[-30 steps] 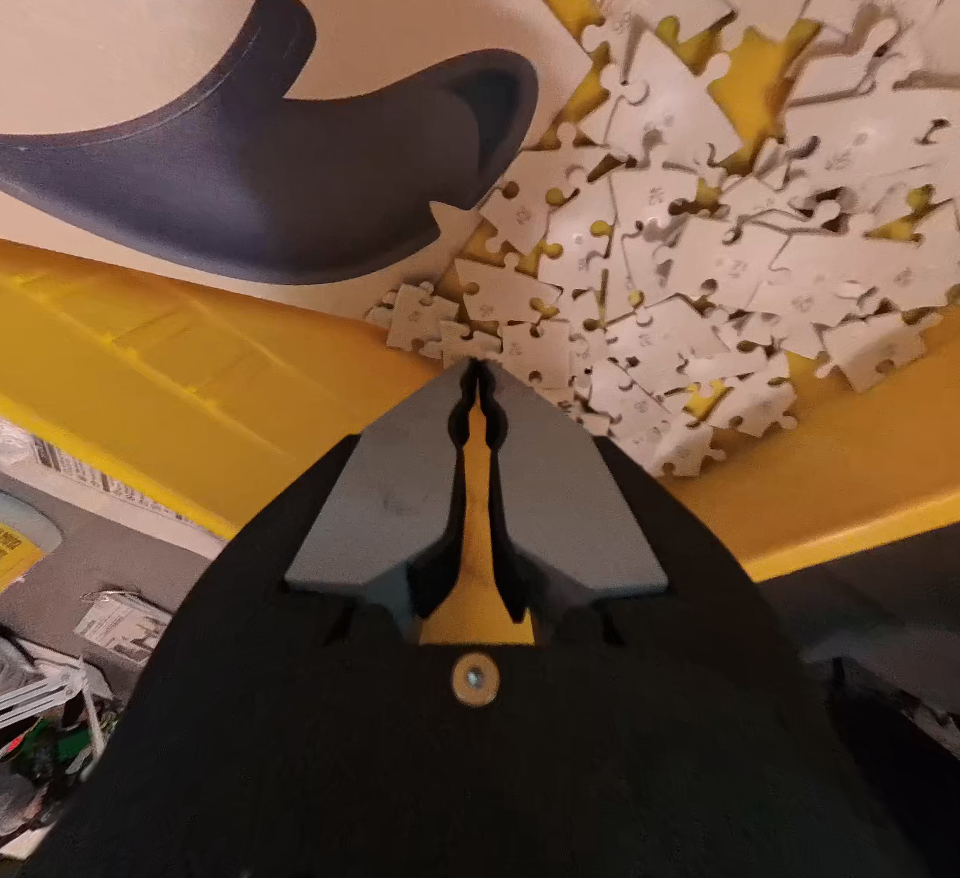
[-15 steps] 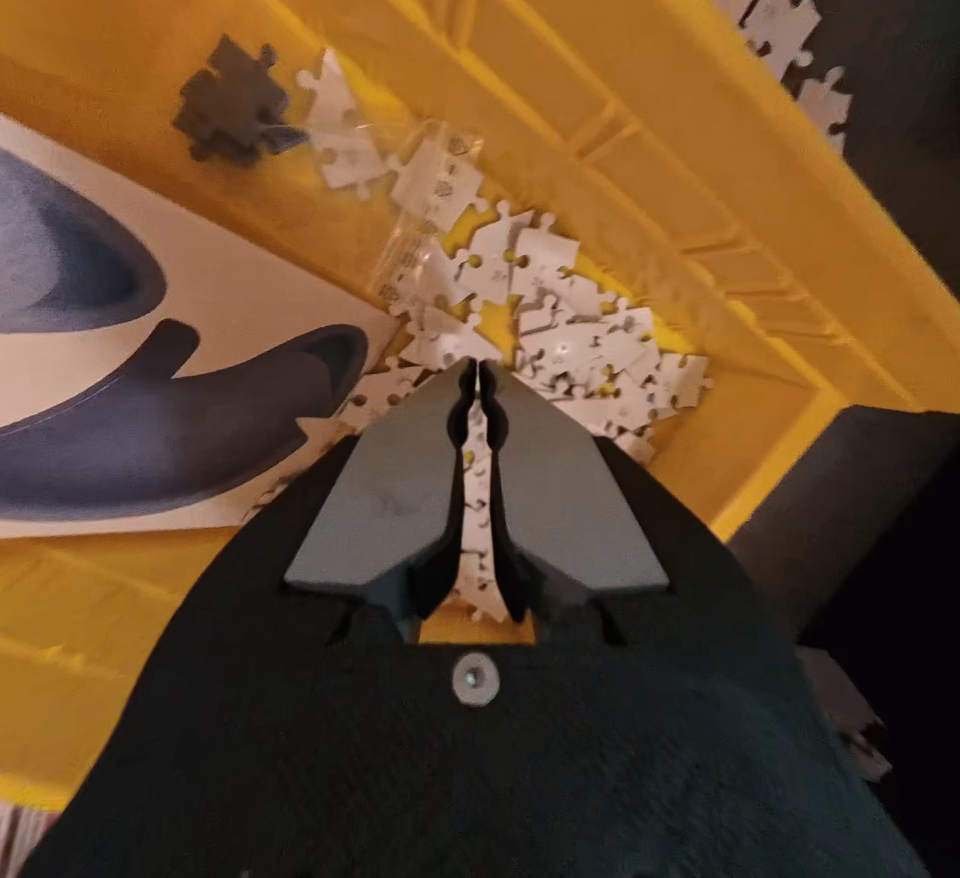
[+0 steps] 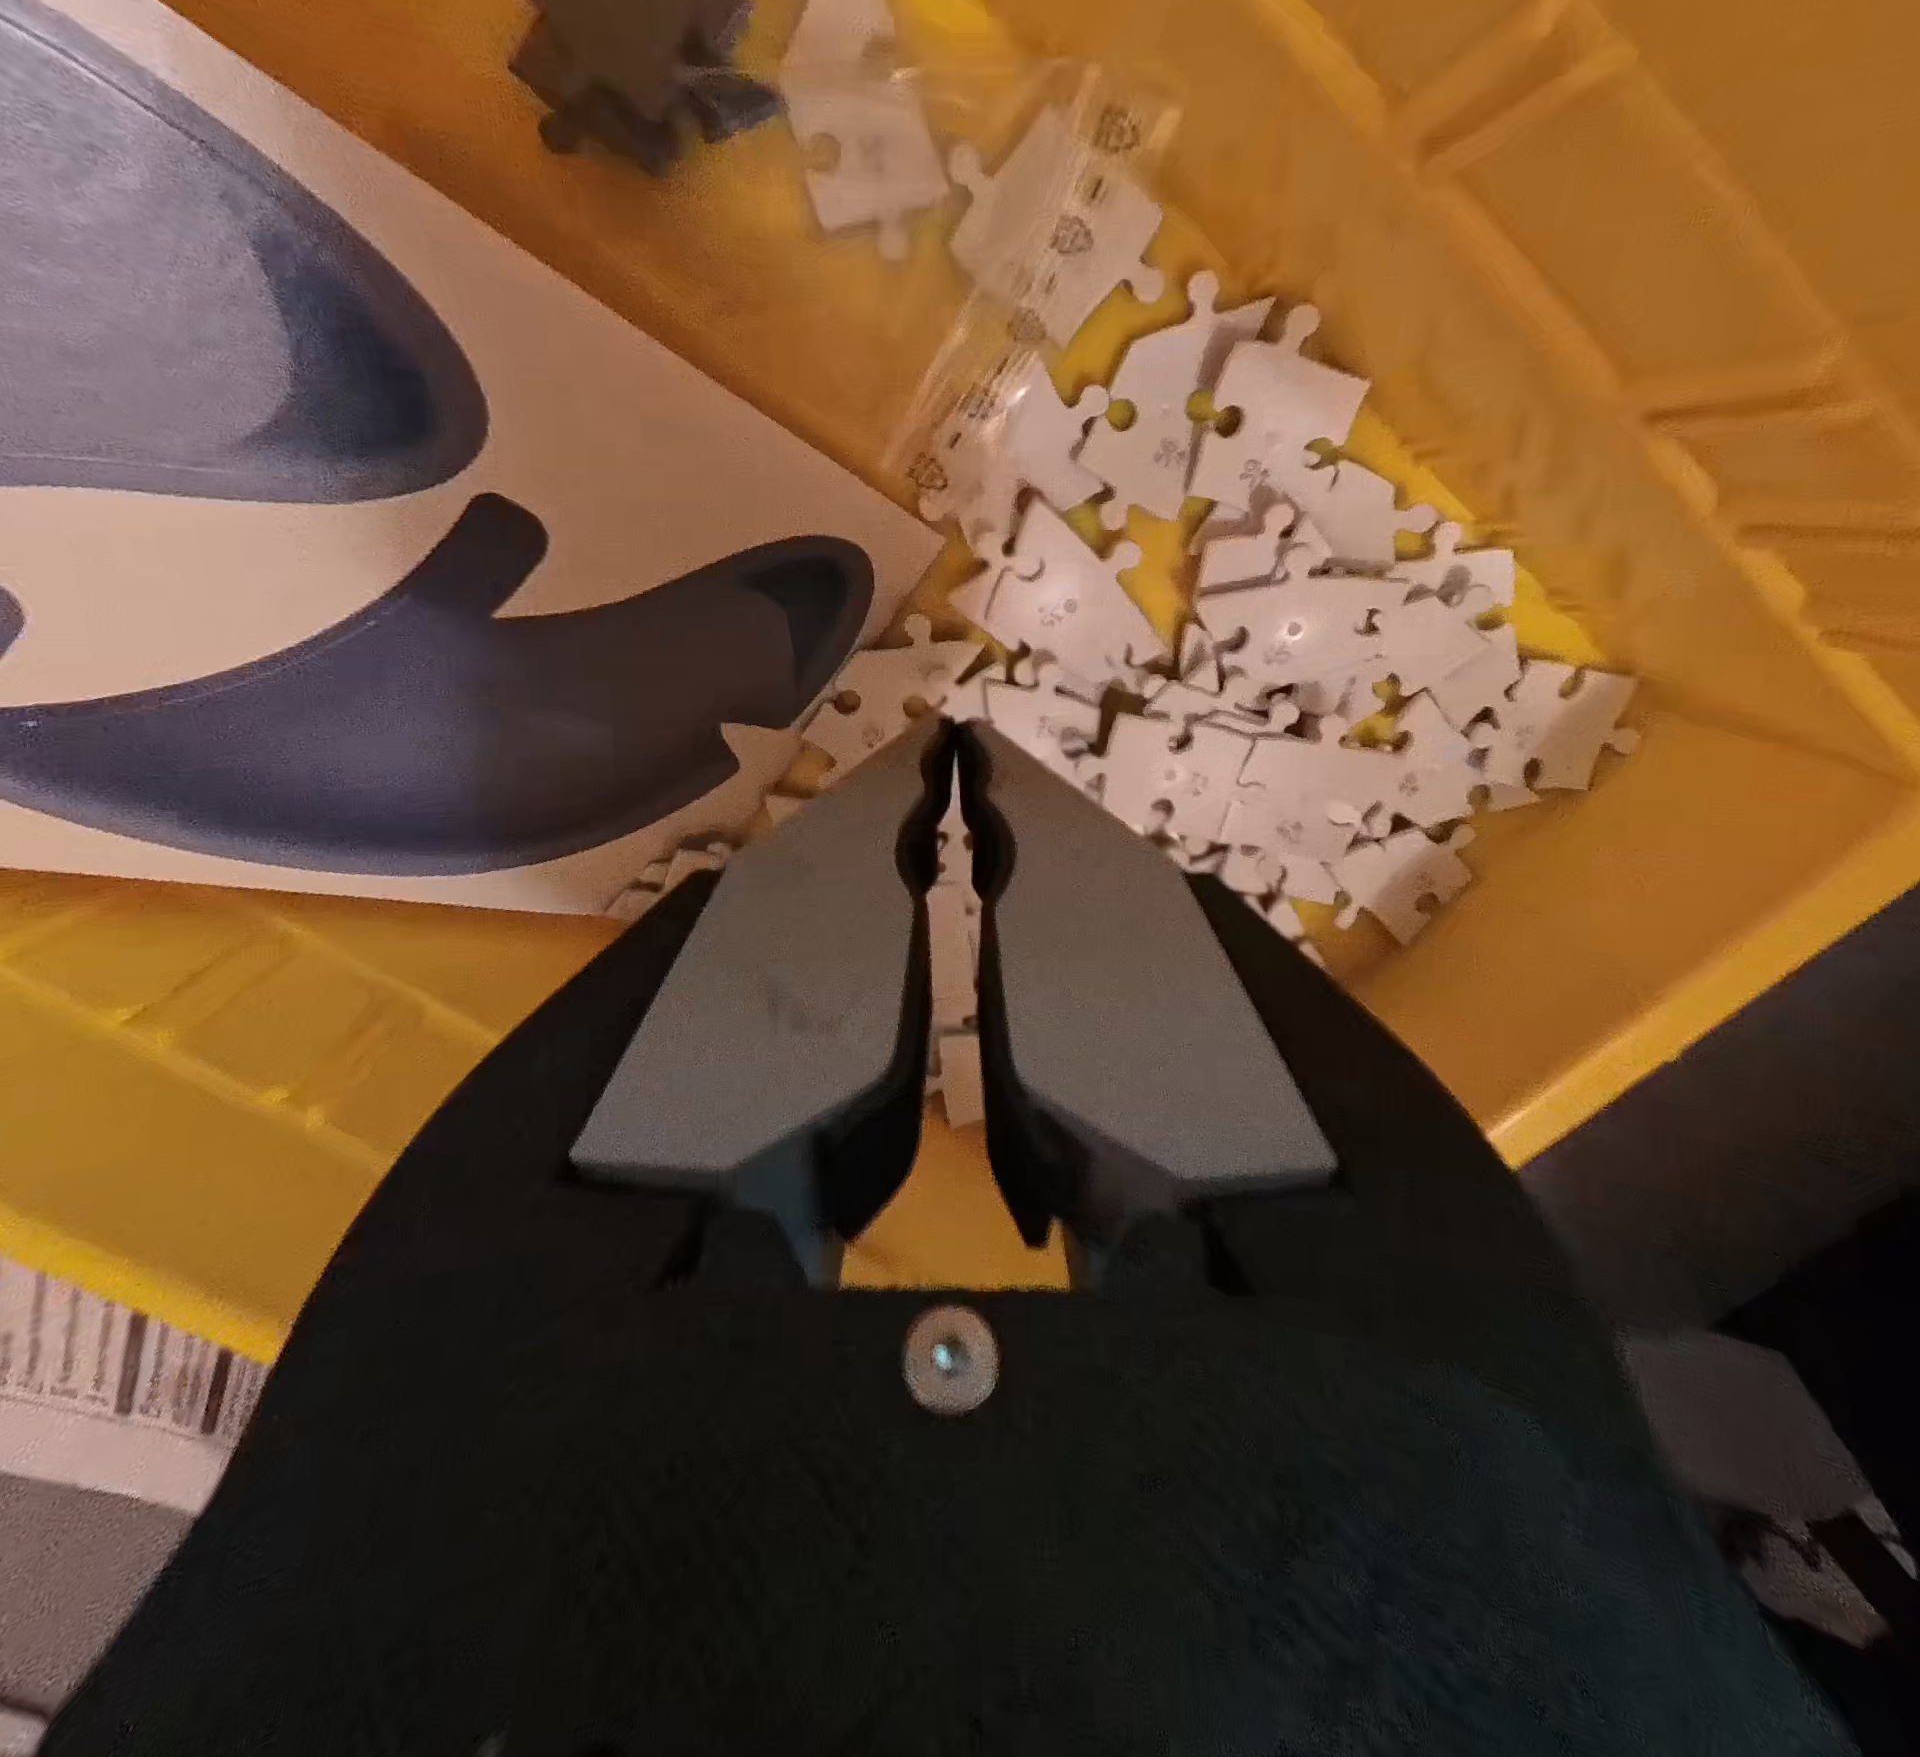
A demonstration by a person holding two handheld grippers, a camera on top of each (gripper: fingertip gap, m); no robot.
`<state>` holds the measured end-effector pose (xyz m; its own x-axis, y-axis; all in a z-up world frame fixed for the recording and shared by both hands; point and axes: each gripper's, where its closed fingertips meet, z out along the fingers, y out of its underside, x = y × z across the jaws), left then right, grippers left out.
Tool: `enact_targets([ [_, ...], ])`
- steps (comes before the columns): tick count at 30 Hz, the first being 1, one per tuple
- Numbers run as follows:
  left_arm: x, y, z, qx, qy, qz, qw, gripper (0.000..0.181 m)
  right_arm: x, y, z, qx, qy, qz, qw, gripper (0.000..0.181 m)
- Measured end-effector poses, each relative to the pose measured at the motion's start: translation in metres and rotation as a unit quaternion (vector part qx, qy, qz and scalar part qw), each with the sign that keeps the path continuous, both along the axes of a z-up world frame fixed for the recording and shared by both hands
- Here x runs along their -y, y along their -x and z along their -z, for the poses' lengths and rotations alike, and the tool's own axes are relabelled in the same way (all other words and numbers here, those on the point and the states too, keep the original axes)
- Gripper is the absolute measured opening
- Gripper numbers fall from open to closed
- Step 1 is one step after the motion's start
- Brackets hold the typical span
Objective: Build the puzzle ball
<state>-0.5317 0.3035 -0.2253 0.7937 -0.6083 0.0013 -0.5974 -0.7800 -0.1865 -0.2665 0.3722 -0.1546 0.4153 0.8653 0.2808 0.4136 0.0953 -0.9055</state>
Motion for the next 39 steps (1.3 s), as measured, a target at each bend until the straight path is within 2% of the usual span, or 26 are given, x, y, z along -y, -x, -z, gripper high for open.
enact_targets([
  [5,-0.006,-0.035,-0.003,0.038,-0.031,0.058,0.997,0.0,-0.001,0.0,0.001,0.003,0.0,0.001,1.0,0.031],
  [10,-0.004,-0.025,0.017,-0.01,-0.012,0.058,0.998,0.0,0.0,0.0,0.001,0.001,0.0,0.001,1.0,0.031],
  [12,-0.001,-0.026,0.014,0.001,-0.005,0.056,0.998,0.01,0.0,0.0,0.0,0.002,-0.001,0.0,1.0,0.031],
  [14,-0.003,-0.024,0.014,-0.005,-0.012,0.052,0.999,0.052,0.0,0.0,0.001,0.002,0.0,0.0,1.0,0.031],
  [15,-0.004,-0.022,0.014,-0.011,-0.014,0.051,0.999,0.06,0.0,0.0,0.001,0.002,0.0,0.001,1.0,0.031],
  [23,-0.001,-0.034,0.02,-0.004,-0.011,0.079,0.997,0.036,0.0,0.0,0.0,0.002,-0.001,0.001,1.0,0.031],
  [28,0.0,-0.03,0.019,-0.008,-0.007,0.08,0.997,0.035,0.0,0.0,0.0,0.002,-0.001,0.0,1.0,0.031],
  [33,0.003,-0.031,0.004,0.029,-0.011,0.085,0.996,0.035,0.001,0.001,0.001,0.004,-0.001,-0.003,1.0,0.031],
  [39,-0.01,0.0,-0.014,0.017,-0.045,0.035,0.998,0.035,0.001,0.002,0.003,0.007,0.0,-0.004,1.0,0.031],
])
